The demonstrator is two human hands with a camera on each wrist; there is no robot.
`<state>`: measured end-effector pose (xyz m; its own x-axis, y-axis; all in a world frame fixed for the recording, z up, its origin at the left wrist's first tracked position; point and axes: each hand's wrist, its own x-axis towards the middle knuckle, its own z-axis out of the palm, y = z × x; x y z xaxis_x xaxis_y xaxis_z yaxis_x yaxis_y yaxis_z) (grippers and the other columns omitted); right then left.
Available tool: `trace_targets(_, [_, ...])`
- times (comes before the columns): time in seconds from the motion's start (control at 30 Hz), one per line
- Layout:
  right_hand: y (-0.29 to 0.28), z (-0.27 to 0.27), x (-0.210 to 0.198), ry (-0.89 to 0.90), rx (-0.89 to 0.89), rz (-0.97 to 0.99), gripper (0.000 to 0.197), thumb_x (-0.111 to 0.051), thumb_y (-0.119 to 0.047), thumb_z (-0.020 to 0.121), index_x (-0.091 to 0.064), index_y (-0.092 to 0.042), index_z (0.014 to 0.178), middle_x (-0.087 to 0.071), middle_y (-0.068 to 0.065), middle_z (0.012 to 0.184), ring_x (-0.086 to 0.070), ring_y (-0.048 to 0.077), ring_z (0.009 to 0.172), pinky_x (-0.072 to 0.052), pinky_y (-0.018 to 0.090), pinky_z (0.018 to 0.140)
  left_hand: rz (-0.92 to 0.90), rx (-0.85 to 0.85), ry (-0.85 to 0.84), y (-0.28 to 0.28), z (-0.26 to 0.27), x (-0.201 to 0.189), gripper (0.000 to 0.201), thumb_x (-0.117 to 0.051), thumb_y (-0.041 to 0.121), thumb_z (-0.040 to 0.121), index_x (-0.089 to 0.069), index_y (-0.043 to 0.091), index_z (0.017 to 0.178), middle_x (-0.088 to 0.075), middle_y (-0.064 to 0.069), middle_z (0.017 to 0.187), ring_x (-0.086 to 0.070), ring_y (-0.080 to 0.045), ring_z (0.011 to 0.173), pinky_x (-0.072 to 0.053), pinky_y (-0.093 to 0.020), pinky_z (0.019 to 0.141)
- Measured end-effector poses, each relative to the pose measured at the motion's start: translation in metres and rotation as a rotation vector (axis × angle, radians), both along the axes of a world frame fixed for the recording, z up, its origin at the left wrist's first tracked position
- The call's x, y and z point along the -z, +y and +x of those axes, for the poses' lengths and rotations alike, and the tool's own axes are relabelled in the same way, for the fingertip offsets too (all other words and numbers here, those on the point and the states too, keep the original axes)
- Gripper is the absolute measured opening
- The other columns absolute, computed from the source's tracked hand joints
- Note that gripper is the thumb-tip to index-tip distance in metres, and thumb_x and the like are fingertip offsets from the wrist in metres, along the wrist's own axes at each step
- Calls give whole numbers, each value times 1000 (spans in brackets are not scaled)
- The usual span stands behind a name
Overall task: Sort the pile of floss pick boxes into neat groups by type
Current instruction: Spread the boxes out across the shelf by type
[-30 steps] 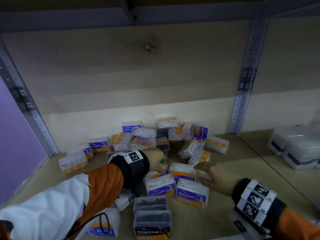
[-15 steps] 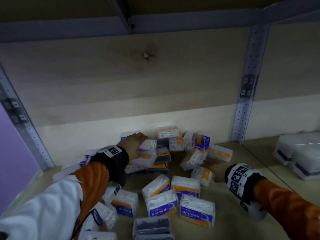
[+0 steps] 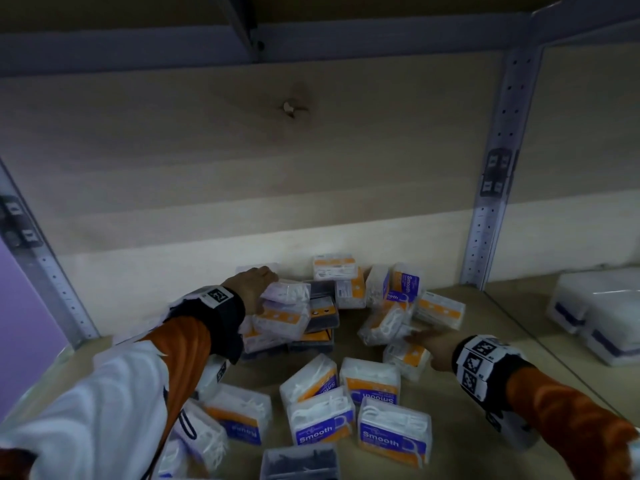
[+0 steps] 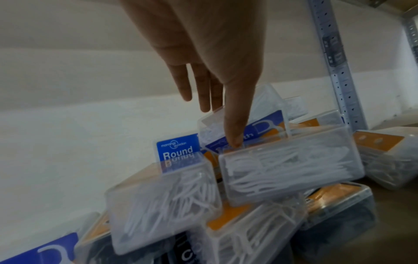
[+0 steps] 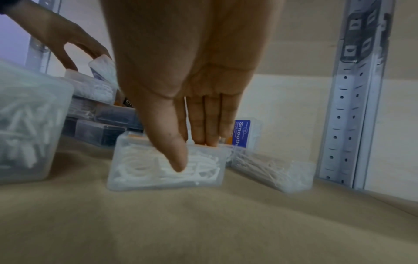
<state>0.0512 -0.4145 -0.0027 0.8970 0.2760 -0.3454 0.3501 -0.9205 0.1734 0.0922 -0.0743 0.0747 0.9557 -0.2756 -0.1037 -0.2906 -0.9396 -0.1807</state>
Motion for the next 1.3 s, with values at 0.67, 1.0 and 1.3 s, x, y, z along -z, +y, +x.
trace_targets(0.67, [-25, -5, 0, 10, 33, 10, 73, -62, -20, 87, -23, -20, 149, -24, 5, 154, -31, 22, 140, -34, 33, 113, 94, 17, 7, -19, 15, 0, 52, -54, 29, 91, -35, 11, 137, -39, -10, 139, -43, -24, 128, -36, -32, 101])
trace_targets(1.0, [-20, -2, -1, 93, 159, 153, 76, -66, -29, 86, -25, -12, 148, -31, 7, 152, -36, 20, 137, -33, 27, 109, -85, 8, 14, -13, 12, -28, 57, -64, 27, 86, -42, 14, 137, -43, -9, 134, -46, -24, 122, -36, -28, 99])
trace_targets(1.3, [-29, -4, -14, 212, 342, 321, 60, -48, -46, 94, -36, -17, 145, -33, 1, 152, -33, 18, 139, -26, 27, 113, -249, -88, 36, -4, 1, -45, 56, -71, 23, 81, -51, 12, 132, -56, -6, 128, -55, -22, 112, -41, -22, 84])
